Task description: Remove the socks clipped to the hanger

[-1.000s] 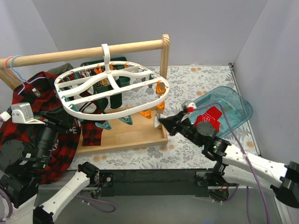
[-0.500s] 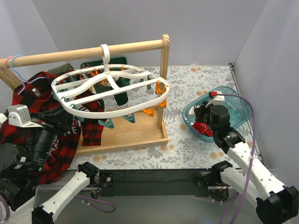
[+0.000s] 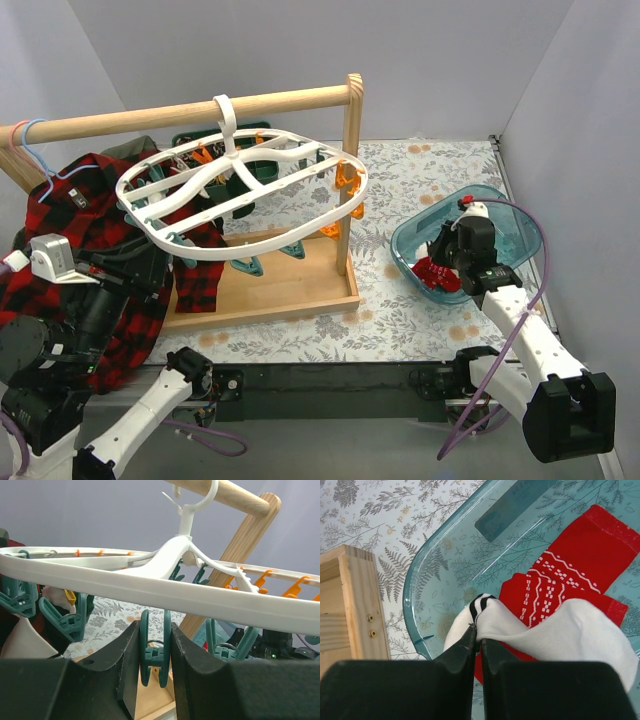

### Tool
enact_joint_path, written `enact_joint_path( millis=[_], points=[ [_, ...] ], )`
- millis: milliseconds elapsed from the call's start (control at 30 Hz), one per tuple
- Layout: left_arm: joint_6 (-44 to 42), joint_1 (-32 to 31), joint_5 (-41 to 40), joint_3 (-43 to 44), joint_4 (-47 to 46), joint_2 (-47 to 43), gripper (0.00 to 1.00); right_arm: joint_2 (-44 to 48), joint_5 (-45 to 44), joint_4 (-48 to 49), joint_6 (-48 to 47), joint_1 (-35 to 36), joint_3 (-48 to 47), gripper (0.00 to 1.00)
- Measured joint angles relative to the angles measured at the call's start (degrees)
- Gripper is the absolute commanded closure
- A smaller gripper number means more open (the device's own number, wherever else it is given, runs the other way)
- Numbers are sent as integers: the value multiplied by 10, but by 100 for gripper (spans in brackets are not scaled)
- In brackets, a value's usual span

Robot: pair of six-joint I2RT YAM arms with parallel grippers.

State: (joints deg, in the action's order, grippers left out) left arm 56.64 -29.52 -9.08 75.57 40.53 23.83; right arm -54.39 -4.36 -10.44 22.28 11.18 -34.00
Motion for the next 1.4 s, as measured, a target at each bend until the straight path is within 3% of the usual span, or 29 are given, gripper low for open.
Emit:
enact_joint_path(
  millis=[100,133,233,400,767,833,1167,1400],
  points=[
    [2,0,12,-1,-5,-5,100,0,8,0,-2,-1,0,78],
    [2,0,17,-1,-7,-7,100,0,11,-1,-4,-2,0,64],
    [2,0,30,-2,-10,-11,100,0,18,-1,-13,-3,0,42],
    [2,0,56,-1,-21,-15,100,-4,44,-3,-35,-3,0,26],
    [2,0,102,-2,-46,-19,100,42,101,-62,-79,22,-39,21],
    [2,0,106,-2,-49,-20,100,53,107,-64,-78,60,-45,21],
    [4,0,113,-2,-52,-20,100,30,95,12,-57,388,-63,19],
    [13,0,115,-2,-54,-21,100,-87,86,136,-58,523,-86,17]
  ],
)
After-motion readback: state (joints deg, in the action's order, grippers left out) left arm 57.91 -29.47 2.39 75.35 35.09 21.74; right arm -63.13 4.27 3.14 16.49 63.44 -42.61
